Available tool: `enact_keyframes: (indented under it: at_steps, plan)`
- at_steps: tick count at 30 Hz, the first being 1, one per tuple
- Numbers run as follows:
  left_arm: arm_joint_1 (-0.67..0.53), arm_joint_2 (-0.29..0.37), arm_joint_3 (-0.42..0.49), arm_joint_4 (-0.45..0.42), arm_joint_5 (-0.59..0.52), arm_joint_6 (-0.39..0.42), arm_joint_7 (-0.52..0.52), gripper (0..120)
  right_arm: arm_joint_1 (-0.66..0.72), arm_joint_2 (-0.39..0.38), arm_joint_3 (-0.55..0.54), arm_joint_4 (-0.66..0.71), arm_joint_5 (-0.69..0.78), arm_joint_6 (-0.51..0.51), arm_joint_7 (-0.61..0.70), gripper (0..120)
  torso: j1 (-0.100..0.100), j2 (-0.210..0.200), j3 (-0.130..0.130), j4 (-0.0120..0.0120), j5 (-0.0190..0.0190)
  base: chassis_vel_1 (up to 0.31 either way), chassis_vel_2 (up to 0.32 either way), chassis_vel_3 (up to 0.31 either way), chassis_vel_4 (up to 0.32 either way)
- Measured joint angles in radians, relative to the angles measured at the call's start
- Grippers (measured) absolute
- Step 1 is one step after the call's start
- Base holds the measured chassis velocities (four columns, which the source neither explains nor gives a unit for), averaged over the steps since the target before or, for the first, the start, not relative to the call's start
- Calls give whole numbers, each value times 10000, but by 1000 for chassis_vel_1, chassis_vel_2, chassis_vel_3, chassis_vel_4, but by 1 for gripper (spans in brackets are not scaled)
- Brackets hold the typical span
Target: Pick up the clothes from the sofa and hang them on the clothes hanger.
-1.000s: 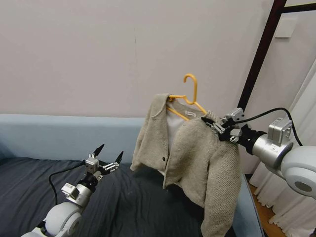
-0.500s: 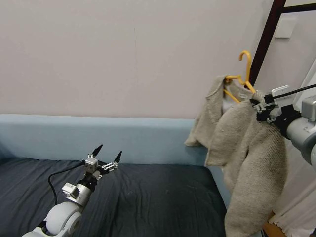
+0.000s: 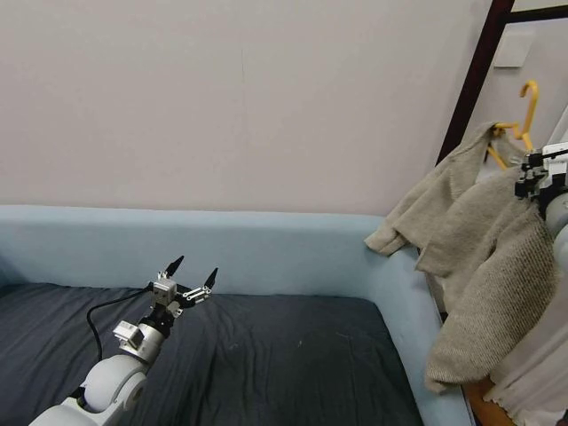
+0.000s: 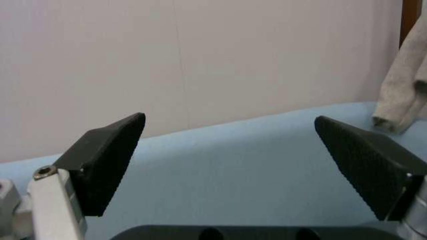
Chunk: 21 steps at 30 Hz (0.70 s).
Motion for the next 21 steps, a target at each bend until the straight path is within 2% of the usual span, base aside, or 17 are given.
enact_keyframes:
  at_steps: [4,7,9,13,14,16,21]
  plan:
    - [-119,24,92,110,-7,-1,22,100,704,218,-372,-499,-1,46,-10,9,0,0,0,0,0,0,0,0,0]
    - [-140,14,149,119,-6,0,56,100,2461,649,-1684,-1388,37,-10,6,9,0,0,-2,-2,-6,0,0,0,0]
    - [-136,11,150,118,-6,0,57,100,2926,802,-2099,-1691,24,-20,13,9,0,0,-2,-1,-8,0,0,0,0]
    - [-78,13,99,111,-5,0,58,100,4950,1638,-3776,-3019,-21,-35,42,9,1,-1,0,3,0,0,0,0,0]
    - [-78,13,99,111,-5,0,58,100,4950,1638,-3776,-3019,-21,-35,42,9,1,-1,0,3,0,0,0,0,0]
    - [-19,27,19,95,-5,-2,57,100,5968,2050,-4511,-3583,-106,-34,73,9,1,0,0,5,-8,0,0,0,0]
    - [111,40,-114,23,-4,-61,52,100,7199,2513,-5408,-4386,-128,-34,243,9,0,0,0,4,-8,0,0,0,0]
